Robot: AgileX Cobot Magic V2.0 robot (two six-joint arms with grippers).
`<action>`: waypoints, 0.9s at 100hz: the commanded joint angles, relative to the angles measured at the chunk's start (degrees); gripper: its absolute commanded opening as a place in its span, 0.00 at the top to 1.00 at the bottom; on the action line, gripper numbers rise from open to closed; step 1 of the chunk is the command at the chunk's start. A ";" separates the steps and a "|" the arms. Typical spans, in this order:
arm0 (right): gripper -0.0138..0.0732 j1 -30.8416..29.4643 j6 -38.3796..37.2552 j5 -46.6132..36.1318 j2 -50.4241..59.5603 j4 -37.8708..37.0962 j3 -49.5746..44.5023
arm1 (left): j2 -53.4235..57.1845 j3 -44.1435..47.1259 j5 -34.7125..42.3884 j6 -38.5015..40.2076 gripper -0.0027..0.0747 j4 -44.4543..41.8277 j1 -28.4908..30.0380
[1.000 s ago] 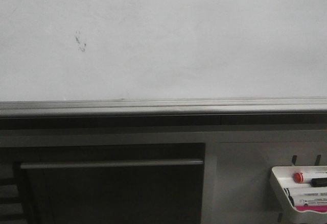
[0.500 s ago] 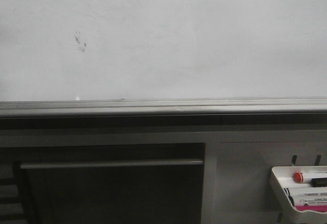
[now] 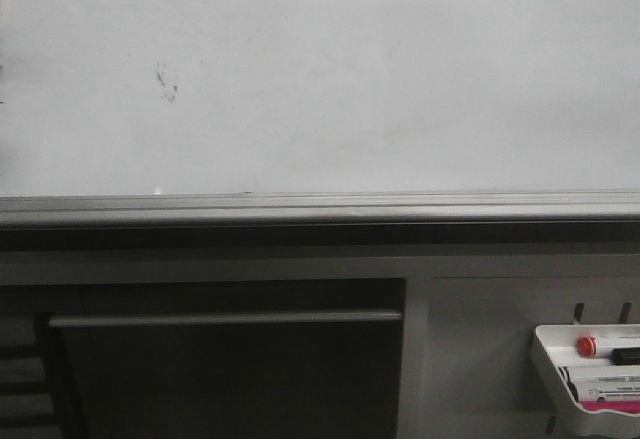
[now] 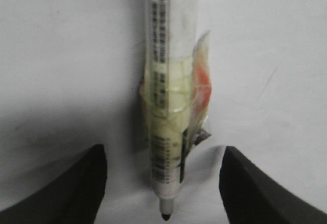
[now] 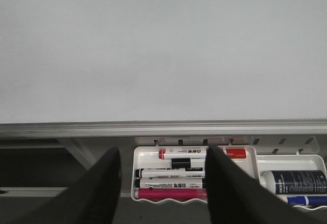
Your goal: Write number 2 on whiteboard
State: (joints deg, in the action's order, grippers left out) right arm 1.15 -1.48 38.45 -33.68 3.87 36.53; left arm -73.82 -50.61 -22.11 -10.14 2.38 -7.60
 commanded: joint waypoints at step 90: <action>0.46 0.34 11.00 -2.96 -0.65 14.71 1.97 | 18.40 -1.90 -11.21 -2.30 0.99 0.36 -2.03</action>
State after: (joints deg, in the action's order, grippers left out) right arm 1.15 3.31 38.45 -33.68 12.15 36.53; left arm -58.24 -50.75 -32.90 -10.74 1.82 -8.00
